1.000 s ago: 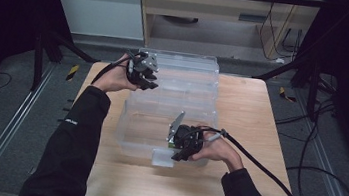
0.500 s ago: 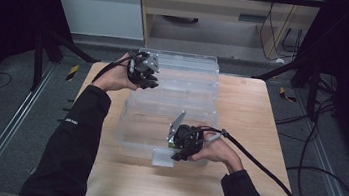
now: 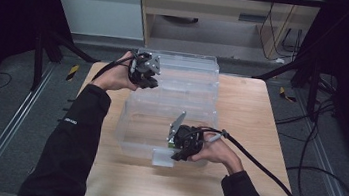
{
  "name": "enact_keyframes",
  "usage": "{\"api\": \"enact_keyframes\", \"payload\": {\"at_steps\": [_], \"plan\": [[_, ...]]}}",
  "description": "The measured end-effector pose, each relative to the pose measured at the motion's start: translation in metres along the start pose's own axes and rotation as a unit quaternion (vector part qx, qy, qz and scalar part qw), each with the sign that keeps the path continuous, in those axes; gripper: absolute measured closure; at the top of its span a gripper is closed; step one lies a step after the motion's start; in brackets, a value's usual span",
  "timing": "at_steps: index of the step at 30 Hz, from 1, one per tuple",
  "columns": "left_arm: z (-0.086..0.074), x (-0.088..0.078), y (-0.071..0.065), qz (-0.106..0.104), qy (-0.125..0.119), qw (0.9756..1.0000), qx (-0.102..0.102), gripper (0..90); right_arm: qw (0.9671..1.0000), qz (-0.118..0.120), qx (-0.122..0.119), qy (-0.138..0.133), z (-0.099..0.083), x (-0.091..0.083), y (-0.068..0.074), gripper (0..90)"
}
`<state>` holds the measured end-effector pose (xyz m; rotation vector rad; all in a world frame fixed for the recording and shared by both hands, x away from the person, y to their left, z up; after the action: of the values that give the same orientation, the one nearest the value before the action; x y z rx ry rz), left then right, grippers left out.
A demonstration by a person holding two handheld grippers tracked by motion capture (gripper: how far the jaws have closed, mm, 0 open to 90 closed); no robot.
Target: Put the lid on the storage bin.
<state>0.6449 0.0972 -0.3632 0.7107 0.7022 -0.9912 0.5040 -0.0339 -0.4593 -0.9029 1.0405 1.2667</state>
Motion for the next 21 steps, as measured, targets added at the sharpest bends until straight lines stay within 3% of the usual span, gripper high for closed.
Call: {"api": "enact_keyframes", "payload": {"at_steps": [3, 7, 9, 10, 11, 12, 13, 15, 21], "plan": [[0.003, 0.0, -0.004, -0.002, -0.002, 1.0, -0.002, 85.0, 1.0, -0.001, -0.001, 0.002, 0.0, 0.0, 0.0, 69.1], [0.003, -0.006, -0.007, -0.001, 0.024, 0.9994, 0.024, 86.1, 1.0, -0.004, -0.001, 0.004, 0.0, 0.0, 0.001, 69.2], [0.003, -0.008, -0.01, -0.002, 0.025, 0.9994, 0.025, 86.4, 1.0, -0.004, 0.0, 0.004, 0.0, 0.0, 0.001, 69.2], [0.001, -0.012, -0.008, -0.001, 0.045, 0.9977, 0.052, 86.4, 1.0, -0.004, -0.001, 0.003, 0.0, 0.0, 0.001, 69.2], [0.001, -0.015, -0.011, -0.001, 0.046, 0.9974, 0.055, 86.5, 1.0, -0.004, -0.002, 0.003, 0.0, 0.0, 0.001, 69.2], [0.001, -0.014, -0.014, 0.0, 0.036, 0.9982, 0.049, 86.6, 1.0, -0.004, 0.0, 0.004, 0.0, 0.0, 0.001, 69.2], [0.0, -0.017, -0.015, 0.0, 0.041, 0.9976, 0.056, 86.6, 1.0, -0.005, 0.0, 0.004, 0.0, 0.0, 0.001, 69.2], [0.0, -0.018, -0.022, -0.001, 0.024, 0.9987, 0.044, 86.8, 1.0, -0.005, 0.002, 0.005, 0.0, 0.0, 0.002, 69.2], [-0.005, -0.027, -0.035, -0.001, 0.021, 0.998, 0.06, 87.0, 0.9999, -0.01, -0.002, 0.002, 0.0, 0.0, 0.002, 69.2]]}}
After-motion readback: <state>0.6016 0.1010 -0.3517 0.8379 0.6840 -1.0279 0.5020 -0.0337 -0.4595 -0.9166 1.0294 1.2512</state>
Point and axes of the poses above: each handheld gripper's, and its own axes: x roughly forward along the jaws, z roughly out of its top, y roughly to its left, the point moved 6 cm from there along x, roughly forward along the jaws, and after that the axes turned 7 degrees about y, right-handed, at the moved point
